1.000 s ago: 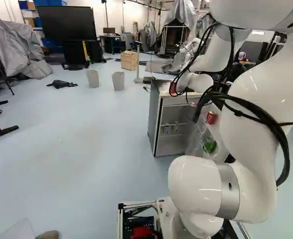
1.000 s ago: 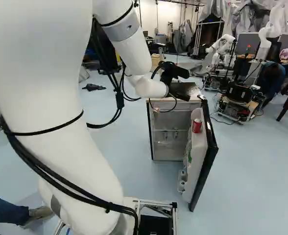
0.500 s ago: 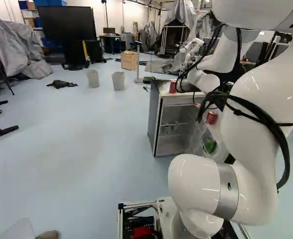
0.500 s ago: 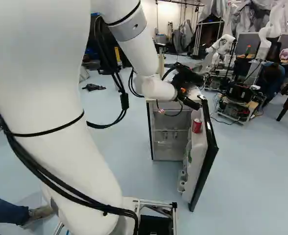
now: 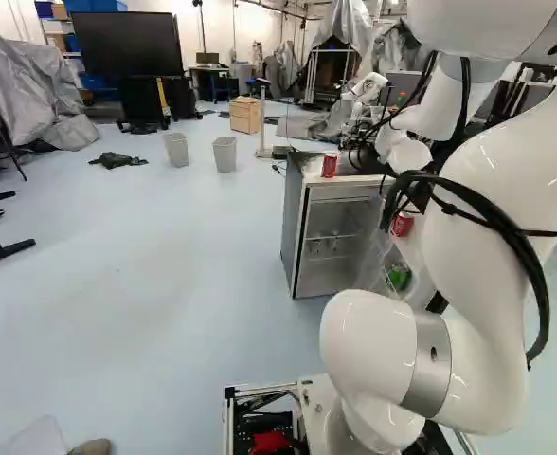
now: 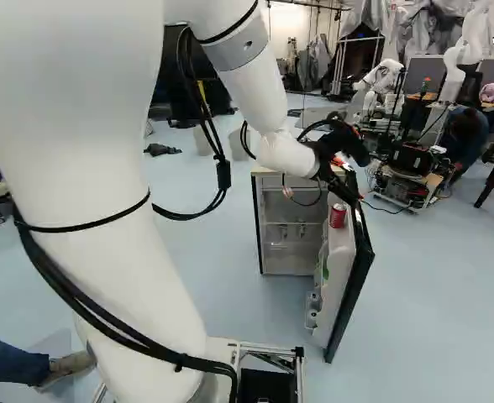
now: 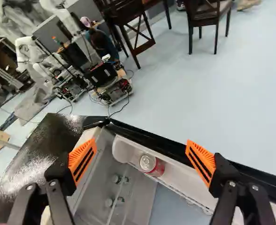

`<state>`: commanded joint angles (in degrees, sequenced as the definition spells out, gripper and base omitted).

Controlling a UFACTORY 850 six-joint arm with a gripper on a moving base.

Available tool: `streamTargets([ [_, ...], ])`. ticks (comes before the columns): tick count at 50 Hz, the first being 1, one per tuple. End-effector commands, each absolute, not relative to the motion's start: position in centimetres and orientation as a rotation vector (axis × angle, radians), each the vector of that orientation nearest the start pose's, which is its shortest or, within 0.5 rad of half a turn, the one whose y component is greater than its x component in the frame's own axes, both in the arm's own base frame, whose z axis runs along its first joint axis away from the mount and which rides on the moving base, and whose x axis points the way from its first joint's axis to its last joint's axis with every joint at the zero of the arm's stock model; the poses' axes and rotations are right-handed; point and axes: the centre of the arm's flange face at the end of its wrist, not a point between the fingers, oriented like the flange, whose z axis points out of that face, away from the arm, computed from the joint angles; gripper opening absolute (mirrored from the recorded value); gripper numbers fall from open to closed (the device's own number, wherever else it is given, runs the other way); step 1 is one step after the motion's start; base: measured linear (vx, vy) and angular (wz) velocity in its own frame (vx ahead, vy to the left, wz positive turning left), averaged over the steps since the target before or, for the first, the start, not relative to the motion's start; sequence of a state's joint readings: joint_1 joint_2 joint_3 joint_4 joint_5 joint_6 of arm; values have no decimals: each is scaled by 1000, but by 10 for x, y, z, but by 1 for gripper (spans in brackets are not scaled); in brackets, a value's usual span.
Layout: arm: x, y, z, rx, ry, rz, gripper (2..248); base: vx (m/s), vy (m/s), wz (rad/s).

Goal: Grab a drink from the fridge

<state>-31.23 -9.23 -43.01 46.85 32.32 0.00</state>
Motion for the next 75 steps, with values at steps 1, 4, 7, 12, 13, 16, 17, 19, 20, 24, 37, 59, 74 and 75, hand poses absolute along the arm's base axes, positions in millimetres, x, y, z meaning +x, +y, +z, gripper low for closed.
streamTargets([
  [1, 403, -288, 433, -2164, 2038, -1654, 247, 0, 0, 0],
  [4, 402, -293, 432, -2140, 2075, -1643, 247, 0, 0, 0],
  [7, 401, -298, 432, -2121, 2103, -1634, 247, 0, 0, 0],
  [12, 401, -307, 431, -2100, 2135, -1623, 247, 0, 0, 0],
  [13, 401, -309, 431, -2097, 2140, -1622, 247, 0, 0, 0],
  [16, 402, -314, 430, -2088, 2153, -1618, 247, 0, 0, 0],
  [17, 403, -316, 430, -2086, 2156, -1617, 247, 0, 0, 0],
  [19, 403, -320, 430, -2081, 2164, -1616, 247, 0, 0, 0],
  [20, 404, -322, 430, -2079, 2167, -1615, 247, 0, 0, 0],
  [24, 405, -329, 429, -2070, 2180, -1612, 247, 0, 0, 0],
  [37, 408, -352, 427, -2045, 2220, -1595, 247, 0, 0, 0],
  [59, 402, -387, 420, -2037, 2256, -1494, 247, 0, 0, 0],
  [74, 391, -406, 417, -2108, 2214, -1423, 247, 0, 0, 0],
  [75, 390, -407, 416, -2113, 2211, -1418, 247, 0, 0, 0],
])
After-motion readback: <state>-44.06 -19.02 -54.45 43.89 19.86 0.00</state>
